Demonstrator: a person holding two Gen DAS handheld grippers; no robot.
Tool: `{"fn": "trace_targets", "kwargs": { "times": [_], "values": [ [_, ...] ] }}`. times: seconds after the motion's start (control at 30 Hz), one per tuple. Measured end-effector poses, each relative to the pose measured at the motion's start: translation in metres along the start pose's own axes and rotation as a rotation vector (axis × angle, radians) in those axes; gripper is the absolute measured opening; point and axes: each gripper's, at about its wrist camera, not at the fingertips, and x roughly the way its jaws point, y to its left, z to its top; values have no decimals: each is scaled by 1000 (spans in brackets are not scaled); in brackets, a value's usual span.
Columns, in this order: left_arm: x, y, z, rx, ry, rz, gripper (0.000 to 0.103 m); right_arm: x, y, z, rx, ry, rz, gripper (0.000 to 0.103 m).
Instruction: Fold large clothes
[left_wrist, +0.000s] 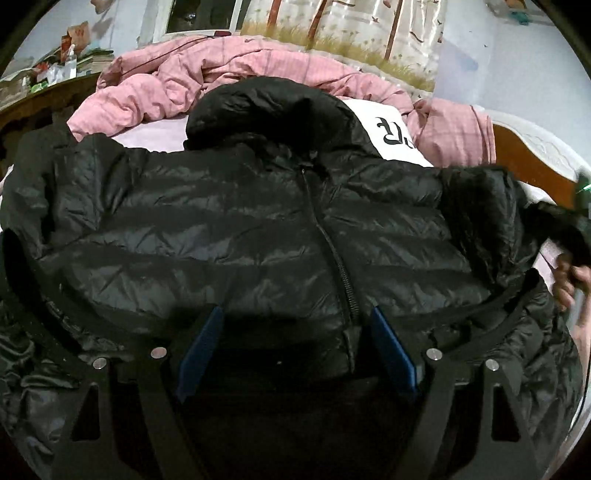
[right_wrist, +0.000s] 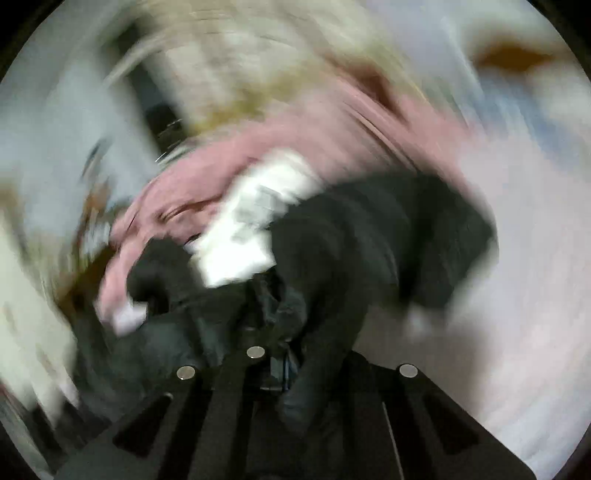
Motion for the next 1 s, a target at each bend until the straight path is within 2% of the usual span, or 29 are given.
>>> {"fn": "trace_targets", "kwargs": {
  "times": [0.07,0.13,0.17,0.2,0.27,0.3,0.4,0.47,0.53,0.57,0.63,0.7,0.73,0.77,0.87,0.9,0.93,1.0],
  "values": [
    [-1,0,-2,0,-3,-2,80,-26,62,-1,-246,-41,59,5],
    [-5,2,-2,-10,-7,-8,80,-29,108,-10,-370,47,131,7],
    [-9,3,-2,-16,-16,-19,80,-22,128,-18,-398,137,134,17],
    [-15,4,-2,-22,-29,-29,80,-17,136,-23,-392,187,143,26],
    [-35,4,-2,-22,-78,-42,80,-12,140,-32,-325,262,196,85],
    [-46,2,-2,-12,-105,-41,80,-14,135,-35,-267,285,222,90],
    [-79,-4,-4,30,-187,-27,84,-30,112,-29,-123,305,348,90],
    [-95,-7,-4,45,-220,-24,85,-46,86,-17,-25,247,398,90],
    [-104,-12,-2,50,-240,-35,85,-69,52,-6,80,129,344,90],
    [-109,-15,0,53,-252,-51,85,-82,27,2,147,38,252,90],
    [-114,-21,2,60,-269,-79,85,-99,-9,6,246,-72,152,90],
    [-112,-27,5,70,-264,-90,86,-107,-56,6,394,-129,146,90],
    [-110,-31,5,76,-259,-93,86,-104,-74,5,446,-126,131,90],
    [-107,-34,6,79,-255,-93,86,-96,-95,4,482,-92,79,90],
    [-95,-42,10,83,-212,-95,86,-58,-127,0,477,9,-38,89],
    [-91,-45,11,79,-198,-103,86,-43,-133,-3,480,50,-53,85],
    [-89,-47,12,72,-190,-116,86,-25,-141,-8,498,104,-63,77],
    [-87,-53,14,74,-188,-125,86,-3,-160,-22,548,179,-49,71]
  ]
}}
